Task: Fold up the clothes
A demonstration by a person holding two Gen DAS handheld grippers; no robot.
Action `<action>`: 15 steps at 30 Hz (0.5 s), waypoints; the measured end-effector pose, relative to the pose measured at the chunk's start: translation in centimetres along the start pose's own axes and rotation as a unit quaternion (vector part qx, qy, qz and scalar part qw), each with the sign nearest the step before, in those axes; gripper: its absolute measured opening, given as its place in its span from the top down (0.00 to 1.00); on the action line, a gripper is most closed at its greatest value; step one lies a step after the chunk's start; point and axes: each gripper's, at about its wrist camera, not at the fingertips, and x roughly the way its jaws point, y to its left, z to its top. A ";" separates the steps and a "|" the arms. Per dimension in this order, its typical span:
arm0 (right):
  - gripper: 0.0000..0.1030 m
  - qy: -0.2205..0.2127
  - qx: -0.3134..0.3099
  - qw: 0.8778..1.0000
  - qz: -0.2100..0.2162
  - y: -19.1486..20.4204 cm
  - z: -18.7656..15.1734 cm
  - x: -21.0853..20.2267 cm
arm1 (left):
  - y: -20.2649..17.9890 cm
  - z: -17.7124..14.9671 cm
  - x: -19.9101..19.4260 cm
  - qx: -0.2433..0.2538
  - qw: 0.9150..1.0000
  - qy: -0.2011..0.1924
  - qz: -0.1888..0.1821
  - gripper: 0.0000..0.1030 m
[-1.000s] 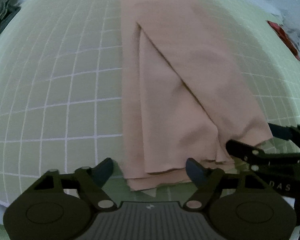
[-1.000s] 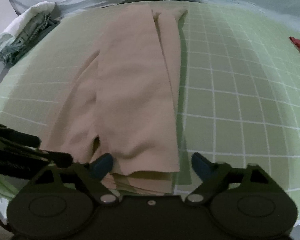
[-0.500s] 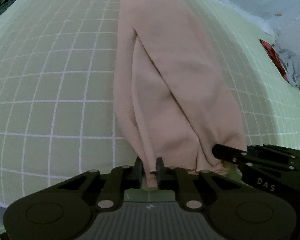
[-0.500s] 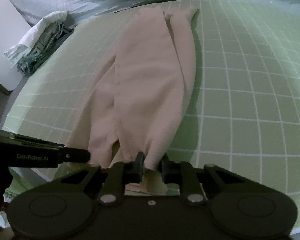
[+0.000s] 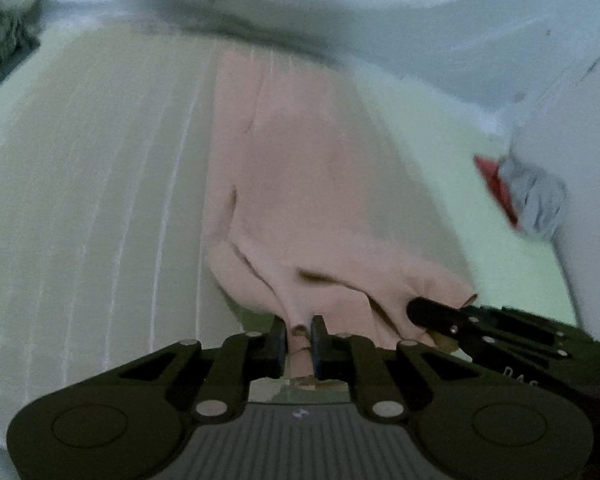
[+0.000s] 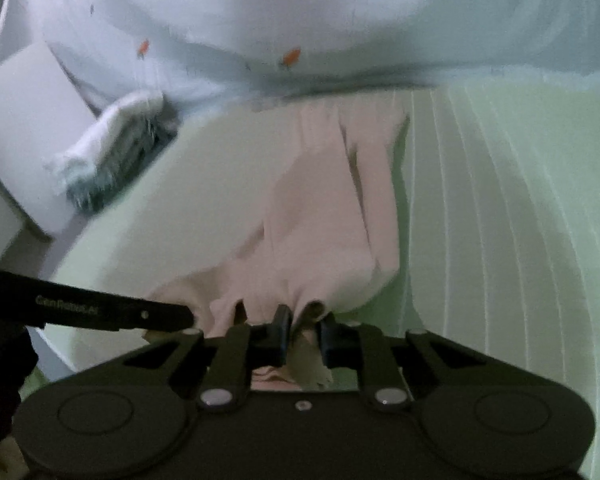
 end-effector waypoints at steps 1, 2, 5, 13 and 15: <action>0.85 -0.012 0.008 1.000 0.006 -0.2 0.8 -0.2 | -0.2 0.7 -0.4 -0.001 1.000 -0.013 -0.001 0.87; 0.85 -0.021 0.013 1.000 0.012 -0.4 1.5 -0.3 | -0.3 1.5 -0.8 -0.001 1.000 -0.027 -0.003 0.87; 0.85 -0.049 0.014 0.998 0.021 -0.6 3.8 -0.3 | -0.7 4.0 -1.5 -0.002 0.998 -0.064 -0.011 0.87; 0.86 -0.111 0.004 0.993 0.028 -1.3 10.5 2.2 | 0.5 10.8 -2.7 0.007 0.991 -0.131 -0.015 0.87; 0.86 -0.118 0.006 0.993 0.027 -1.9 12.0 3.2 | 0.8 12.3 -2.2 0.005 0.991 -0.136 -0.015 0.87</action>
